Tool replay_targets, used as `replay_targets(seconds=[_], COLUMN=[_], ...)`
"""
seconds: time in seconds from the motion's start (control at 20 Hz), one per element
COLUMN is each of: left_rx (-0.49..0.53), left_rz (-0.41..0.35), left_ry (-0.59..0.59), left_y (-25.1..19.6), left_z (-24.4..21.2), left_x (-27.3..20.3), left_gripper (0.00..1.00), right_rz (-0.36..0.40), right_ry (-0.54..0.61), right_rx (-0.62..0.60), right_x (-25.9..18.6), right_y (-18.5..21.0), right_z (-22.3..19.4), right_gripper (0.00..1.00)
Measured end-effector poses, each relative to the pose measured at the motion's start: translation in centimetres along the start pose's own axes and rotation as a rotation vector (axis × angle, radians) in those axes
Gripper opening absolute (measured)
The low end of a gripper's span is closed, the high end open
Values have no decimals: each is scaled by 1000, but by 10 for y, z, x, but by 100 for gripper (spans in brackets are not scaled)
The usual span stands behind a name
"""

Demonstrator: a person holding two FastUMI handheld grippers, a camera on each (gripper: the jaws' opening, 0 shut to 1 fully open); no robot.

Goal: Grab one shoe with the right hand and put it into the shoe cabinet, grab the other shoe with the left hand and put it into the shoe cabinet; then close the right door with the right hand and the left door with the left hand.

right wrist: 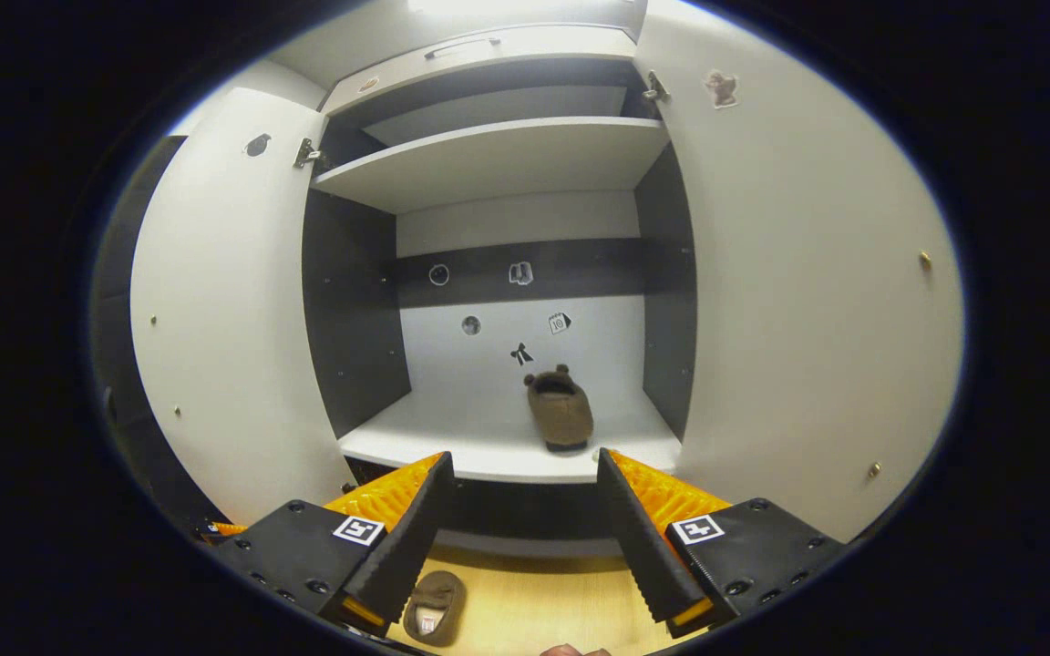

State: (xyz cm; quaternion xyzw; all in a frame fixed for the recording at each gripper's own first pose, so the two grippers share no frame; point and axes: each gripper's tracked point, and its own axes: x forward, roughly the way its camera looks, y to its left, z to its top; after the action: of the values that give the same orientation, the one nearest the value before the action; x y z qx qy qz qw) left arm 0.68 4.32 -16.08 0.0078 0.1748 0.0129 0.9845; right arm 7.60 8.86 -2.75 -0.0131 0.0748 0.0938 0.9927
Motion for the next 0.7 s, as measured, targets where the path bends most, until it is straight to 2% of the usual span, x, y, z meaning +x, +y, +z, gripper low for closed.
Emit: replay_targets(seconds=[0.05,0.2,0.25,0.3,0.35,0.4,0.45,0.55,0.6,0.65,0.7], left_rx=[-2,29,36,32,23,20,21,34,43,45,42], left_rz=[-6,-28,-14,-7,-10,-7,0,16,29,40,43], left_ry=[30,93,158,212,250,278,303,345,369,393,405], left_y=[0,-4,-5,-7,-15,-20,-23,-29,-31,-35,-39], left_z=[-9,-25,-40,-53,-65,-74,-84,-101,-109,-119,-127], left_x=[1,10,12,11,14,16,19,27,30,32,36], left_gripper=[96,96,95,93,93,89,93,93,96,96,93], right_rz=[-12,17,27,30,33,51,79,88,97,122,137], right_ry=[7,32,47,64,80,92,98,105,109,103,95], right_rx=[8,-2,-17,-28,-26,-16,-17,-42,-35,-17,-5], right_x=[-9,-38,-47,-55,-63,-70,-77,-86,-91,-96,-101], right_y=[-4,-3,-4,-6,-8,-6,-4,-18,-22,-22,-24], right_z=[-7,-27,-34,-45,-52,-58,-63,-69,-72,-73,-71], right_gripper=[96,96,92,92,97,97,97,98,95,98,96])
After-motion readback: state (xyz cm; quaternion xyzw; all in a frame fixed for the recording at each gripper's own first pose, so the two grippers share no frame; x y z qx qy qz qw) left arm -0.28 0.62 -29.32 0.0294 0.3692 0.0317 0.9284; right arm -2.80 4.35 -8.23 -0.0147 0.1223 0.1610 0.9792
